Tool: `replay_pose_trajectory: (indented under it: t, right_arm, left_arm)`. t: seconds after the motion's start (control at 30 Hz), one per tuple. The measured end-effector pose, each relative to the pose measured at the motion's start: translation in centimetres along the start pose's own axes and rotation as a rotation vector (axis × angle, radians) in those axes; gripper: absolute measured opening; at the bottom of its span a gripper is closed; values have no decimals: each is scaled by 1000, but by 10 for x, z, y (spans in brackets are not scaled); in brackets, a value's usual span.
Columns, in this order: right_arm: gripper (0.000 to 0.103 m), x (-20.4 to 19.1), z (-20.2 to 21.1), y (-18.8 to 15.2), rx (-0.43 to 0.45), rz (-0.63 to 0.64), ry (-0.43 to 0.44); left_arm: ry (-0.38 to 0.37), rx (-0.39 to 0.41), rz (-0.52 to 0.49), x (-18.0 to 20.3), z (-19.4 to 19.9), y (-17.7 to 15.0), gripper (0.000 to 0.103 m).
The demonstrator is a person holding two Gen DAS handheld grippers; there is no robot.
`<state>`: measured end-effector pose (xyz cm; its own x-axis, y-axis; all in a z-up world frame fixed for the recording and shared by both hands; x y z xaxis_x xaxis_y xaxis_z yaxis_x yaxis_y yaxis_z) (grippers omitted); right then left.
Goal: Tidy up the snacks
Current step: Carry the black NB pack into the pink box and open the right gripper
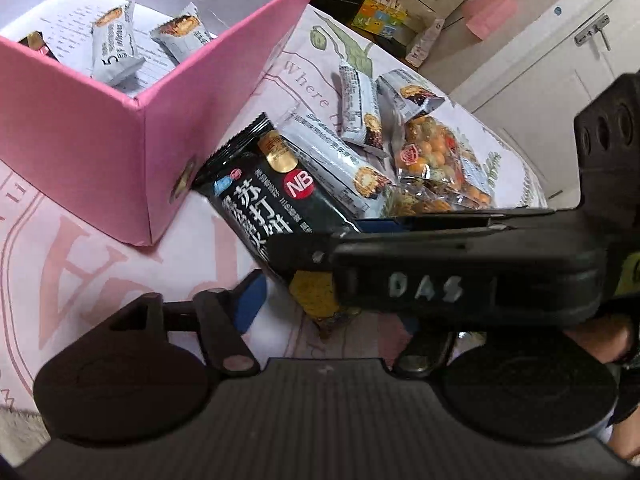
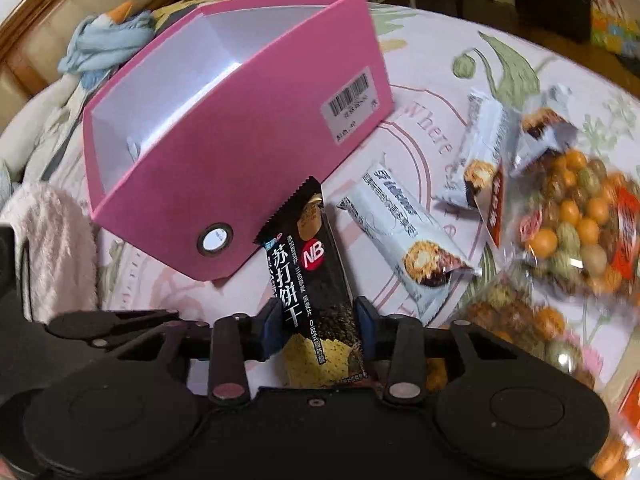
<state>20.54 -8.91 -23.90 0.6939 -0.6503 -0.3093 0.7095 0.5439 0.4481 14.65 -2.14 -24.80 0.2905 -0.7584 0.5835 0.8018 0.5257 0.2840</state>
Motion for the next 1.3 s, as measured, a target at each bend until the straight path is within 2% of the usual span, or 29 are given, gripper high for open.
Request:
replay_pose_trajectory:
  t: [0.2, 0.3, 0.43, 0.47, 0.67, 1.1, 1.3]
  right_arm:
    - [32, 16, 19, -13, 58, -206, 29]
    - [32, 22, 22, -22, 80, -290, 66]
    - [21, 15, 22, -30, 97, -348, 143]
    - [19, 14, 23, -32, 101, -348, 144]
    - [18, 2, 33, -37, 105, -319, 135]
    - [19, -50, 65, -33, 79, -260, 95]
    - [19, -80, 89, -23, 75, -192, 74]
  left_arm:
    - [-62, -58, 30, 1, 0, -2, 78]
    - [-74, -74, 0, 5, 0, -7, 78]
    - [-94, -114, -10, 9, 0, -11, 73]
    - [-89, -116, -10, 8, 1, -12, 66]
    - [-108, -154, -33, 8, 13, -16, 60]
    - [-99, -254, -156, 16, 63, -29, 60]
    - [-80, -236, -266, 27, 100, -29, 60]
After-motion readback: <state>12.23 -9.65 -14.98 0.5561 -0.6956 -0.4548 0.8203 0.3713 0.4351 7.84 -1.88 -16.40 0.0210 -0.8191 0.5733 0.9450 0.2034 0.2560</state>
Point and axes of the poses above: each gripper's, at about its wrist camera, not at the fingertips, and z roughly against the way its jaws point, x to its right, y to its top, the point moved 7 cm from there along -z, roughly the way its jaws point, and after that the axes turned 12 degrees about z, right-handed, at the moved point
